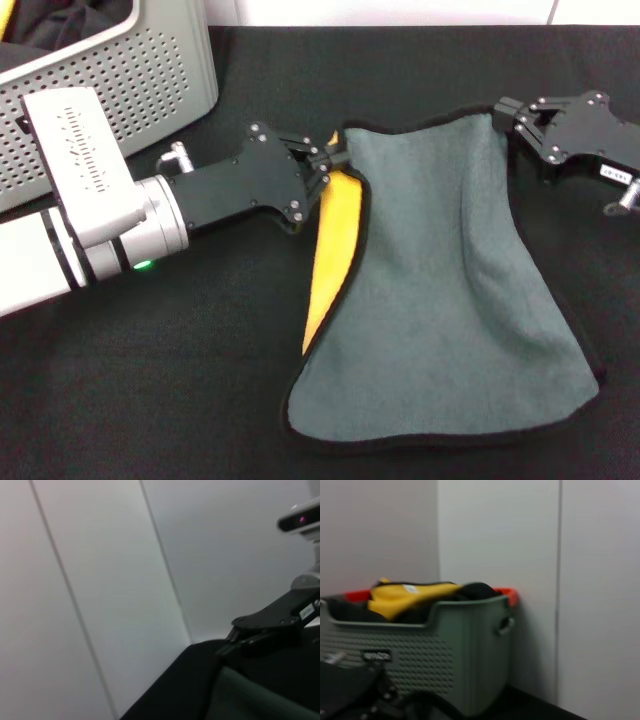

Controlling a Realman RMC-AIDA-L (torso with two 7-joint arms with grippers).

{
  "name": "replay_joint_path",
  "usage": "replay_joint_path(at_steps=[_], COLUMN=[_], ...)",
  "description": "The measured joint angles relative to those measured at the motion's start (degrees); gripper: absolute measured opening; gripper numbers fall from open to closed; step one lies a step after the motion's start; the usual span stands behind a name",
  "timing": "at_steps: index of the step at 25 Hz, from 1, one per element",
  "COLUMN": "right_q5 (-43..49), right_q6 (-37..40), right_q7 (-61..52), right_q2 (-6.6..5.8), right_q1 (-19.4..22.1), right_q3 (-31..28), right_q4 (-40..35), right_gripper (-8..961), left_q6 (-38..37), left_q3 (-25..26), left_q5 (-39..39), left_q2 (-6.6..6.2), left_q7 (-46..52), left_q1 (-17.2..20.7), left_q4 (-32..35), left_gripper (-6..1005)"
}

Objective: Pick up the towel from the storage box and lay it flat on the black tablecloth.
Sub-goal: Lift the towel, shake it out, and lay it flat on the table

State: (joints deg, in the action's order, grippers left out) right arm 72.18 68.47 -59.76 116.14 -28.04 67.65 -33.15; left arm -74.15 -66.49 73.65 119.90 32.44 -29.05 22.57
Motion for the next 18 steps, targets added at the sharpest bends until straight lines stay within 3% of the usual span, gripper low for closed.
replay_joint_path(at_steps=[9, 18], right_q5=[0.16, 0.17], right_q6=[-8.98, -16.5], right_q7=[-0.19, -0.57], right_q2=[-0.07, -0.06], right_q1=[-5.6, -6.02], right_q3=[3.56, 5.83], right_q4=[4.55, 4.9], right_gripper=[62, 64], left_q6=[6.62, 9.78], left_q3=[1.7, 1.65], left_q5=[-1.81, -1.74], left_q2=[0.05, 0.22], left_q7=[-7.87, -14.9], left_q1=[-0.82, -0.94], left_q4=[-3.45, -5.05], left_gripper=[6, 6])
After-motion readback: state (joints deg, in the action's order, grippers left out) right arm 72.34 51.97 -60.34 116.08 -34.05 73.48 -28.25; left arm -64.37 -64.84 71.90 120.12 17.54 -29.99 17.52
